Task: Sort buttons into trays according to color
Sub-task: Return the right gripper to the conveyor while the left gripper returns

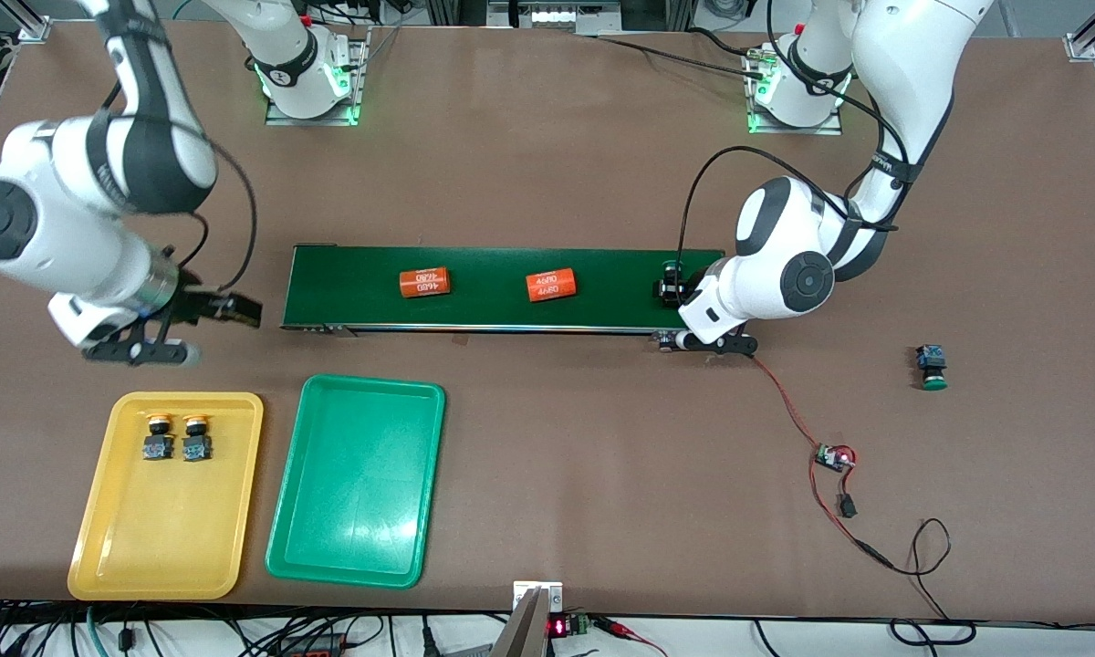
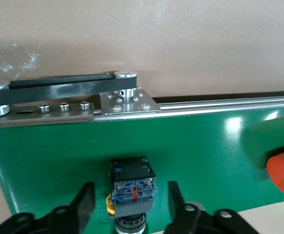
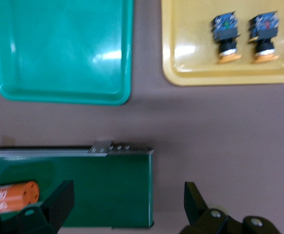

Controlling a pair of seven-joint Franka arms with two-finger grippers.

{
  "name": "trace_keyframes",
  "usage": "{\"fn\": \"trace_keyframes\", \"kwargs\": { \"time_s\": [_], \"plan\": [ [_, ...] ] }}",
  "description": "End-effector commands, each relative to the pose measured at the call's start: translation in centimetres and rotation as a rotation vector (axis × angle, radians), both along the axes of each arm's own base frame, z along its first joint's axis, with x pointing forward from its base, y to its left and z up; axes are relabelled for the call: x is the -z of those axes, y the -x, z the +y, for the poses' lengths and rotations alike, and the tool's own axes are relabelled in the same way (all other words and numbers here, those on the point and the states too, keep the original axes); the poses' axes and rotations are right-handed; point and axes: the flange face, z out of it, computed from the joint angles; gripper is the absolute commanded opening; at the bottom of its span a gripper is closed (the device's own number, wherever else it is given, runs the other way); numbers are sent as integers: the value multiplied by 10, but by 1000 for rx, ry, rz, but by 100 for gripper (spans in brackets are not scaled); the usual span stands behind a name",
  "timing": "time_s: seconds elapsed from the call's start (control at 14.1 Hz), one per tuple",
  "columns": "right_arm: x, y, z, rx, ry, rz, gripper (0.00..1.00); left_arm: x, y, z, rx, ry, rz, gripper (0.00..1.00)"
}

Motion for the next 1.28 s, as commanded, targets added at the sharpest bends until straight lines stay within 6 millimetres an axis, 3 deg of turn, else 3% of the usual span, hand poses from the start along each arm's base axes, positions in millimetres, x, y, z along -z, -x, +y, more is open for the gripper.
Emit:
{"fn": "trace_keyframes", "kwargs": {
  "time_s": [0.0,0.14,0.28,0.5,0.64,0.92,1.06,1.21],
  "plan": [
    [-8,37,23,-37,-1,-17,100,-32,0,0,-5,6,-44,100],
    [-13,49,33,-53,1,-22,100,-70,-4,7,-14,8,-92,100],
    [-21,53,30,-65,2,-30,100,-97,-12,33,-44,2,-117,100],
    [-38,51,17,-108,-1,-55,100,-122,-23,84,-56,-57,-162,100],
    [-55,51,8,-96,2,-41,100,-124,-33,130,-69,-150,-186,100],
    [-103,42,-14,-56,4,-24,100,-116,-44,197,-55,-296,-203,100],
    [-101,41,-16,-75,2,-20,100,-111,-48,223,55,-346,-224,100],
    [-97,40,-13,-66,2,-13,100,-95,-55,266,159,-384,-233,100]
  ]
}}
